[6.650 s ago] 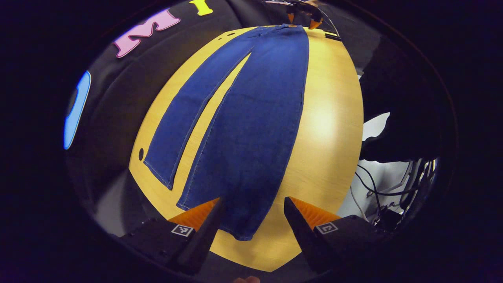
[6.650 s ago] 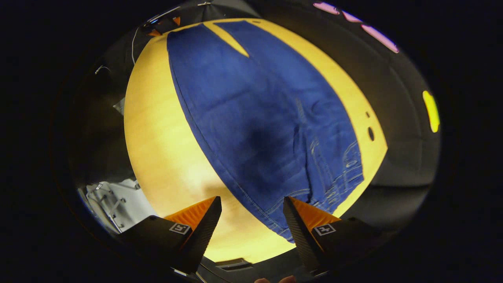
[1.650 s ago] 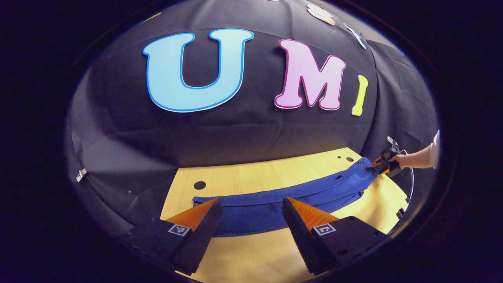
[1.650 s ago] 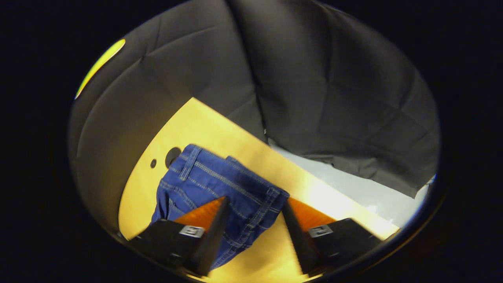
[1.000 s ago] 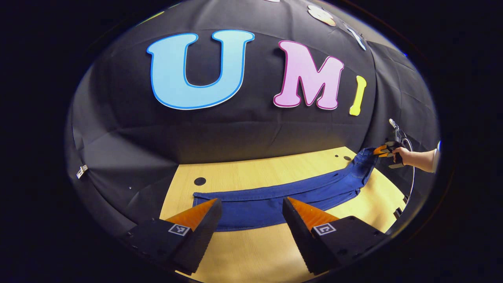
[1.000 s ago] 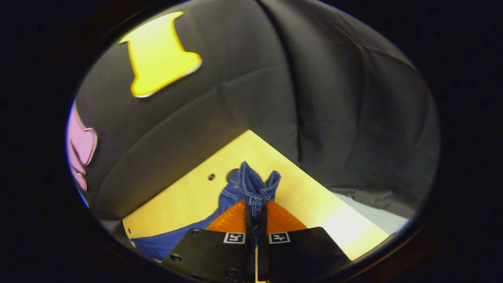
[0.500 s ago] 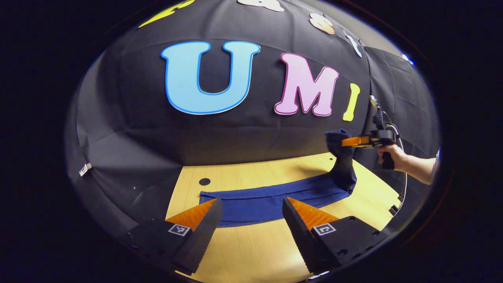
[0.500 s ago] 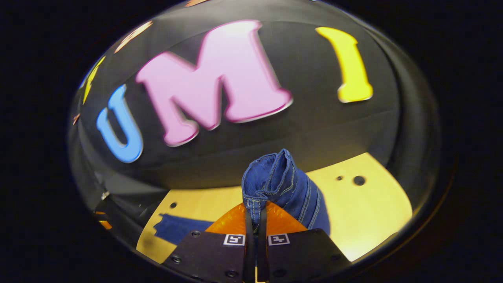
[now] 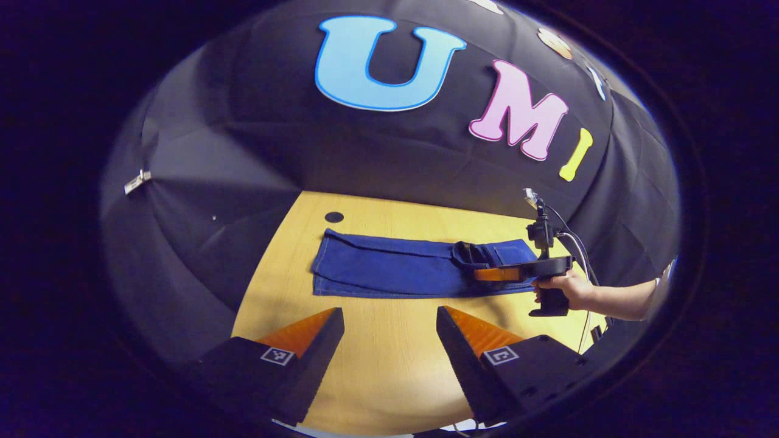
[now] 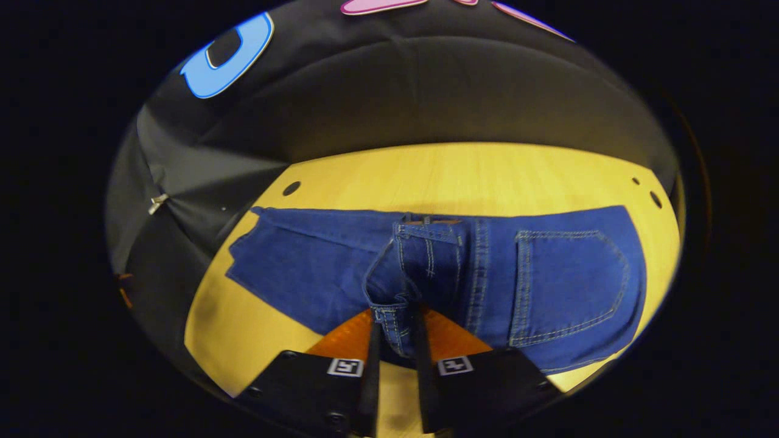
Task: Grasp the waist and the cuffs of the jeans and fold them to make the two legs overlap; first hold the waist and fold one-third of the jeans toward the cuffs, then hold the cuffs and fold the remaining one-third in the same direction to finish folding.
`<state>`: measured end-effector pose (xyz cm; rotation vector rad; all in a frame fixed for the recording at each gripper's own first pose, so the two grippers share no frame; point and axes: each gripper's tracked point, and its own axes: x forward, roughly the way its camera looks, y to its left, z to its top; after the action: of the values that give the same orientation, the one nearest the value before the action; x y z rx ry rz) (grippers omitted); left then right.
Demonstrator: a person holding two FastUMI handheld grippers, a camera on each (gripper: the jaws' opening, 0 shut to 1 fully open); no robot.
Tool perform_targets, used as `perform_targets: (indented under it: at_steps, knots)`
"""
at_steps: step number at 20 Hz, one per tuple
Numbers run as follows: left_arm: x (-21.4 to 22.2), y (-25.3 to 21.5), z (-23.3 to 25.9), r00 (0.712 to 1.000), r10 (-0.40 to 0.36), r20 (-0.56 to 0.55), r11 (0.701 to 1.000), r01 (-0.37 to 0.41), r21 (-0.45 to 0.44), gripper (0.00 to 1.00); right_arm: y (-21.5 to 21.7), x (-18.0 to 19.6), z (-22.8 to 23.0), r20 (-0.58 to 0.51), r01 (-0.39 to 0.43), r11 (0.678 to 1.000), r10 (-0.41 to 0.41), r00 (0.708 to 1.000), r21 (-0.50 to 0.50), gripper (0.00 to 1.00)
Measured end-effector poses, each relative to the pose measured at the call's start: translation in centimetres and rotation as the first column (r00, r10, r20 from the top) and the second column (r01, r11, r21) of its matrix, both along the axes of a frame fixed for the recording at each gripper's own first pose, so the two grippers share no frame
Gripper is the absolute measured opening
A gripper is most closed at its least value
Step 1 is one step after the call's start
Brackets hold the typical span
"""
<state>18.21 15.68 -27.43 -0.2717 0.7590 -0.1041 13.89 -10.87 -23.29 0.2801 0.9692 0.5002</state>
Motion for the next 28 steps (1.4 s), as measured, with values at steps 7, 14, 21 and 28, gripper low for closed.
perform_targets:
  at_steps: [7, 14, 21, 28]
  knots:
    - [5.5, 1.4, -7.9, 0.953, 0.012, -0.302, 0.982, -0.068, -0.177, 0.97, -5.3, -3.6, 13.5, 0.188, -0.145, 0.978, 0.117, 0.975, 0.147, 0.87]
    - [17.0, 7.3, -11.9, 0.867, 0.163, -0.47, 0.96, -0.249, -0.126, 0.97, -17.5, -8.3, 12.1, 0.18, -0.081, 0.996, 0.085, 0.98, -0.032, 0.87]
    - [18.4, 9.0, -16.3, 0.768, 0.143, -0.624, 0.989, -0.136, 0.059, 0.97, -24.2, -8.8, 9.5, 0.158, -0.011, 0.992, 0.032, 0.987, -0.128, 0.87]
    - [16.8, 8.5, -18.7, 0.716, 0.13, -0.686, 0.986, -0.023, 0.163, 0.99, -24.8, -8.9, 7.9, 0.123, -0.012, 0.992, 0.028, 0.992, -0.127, 0.87]
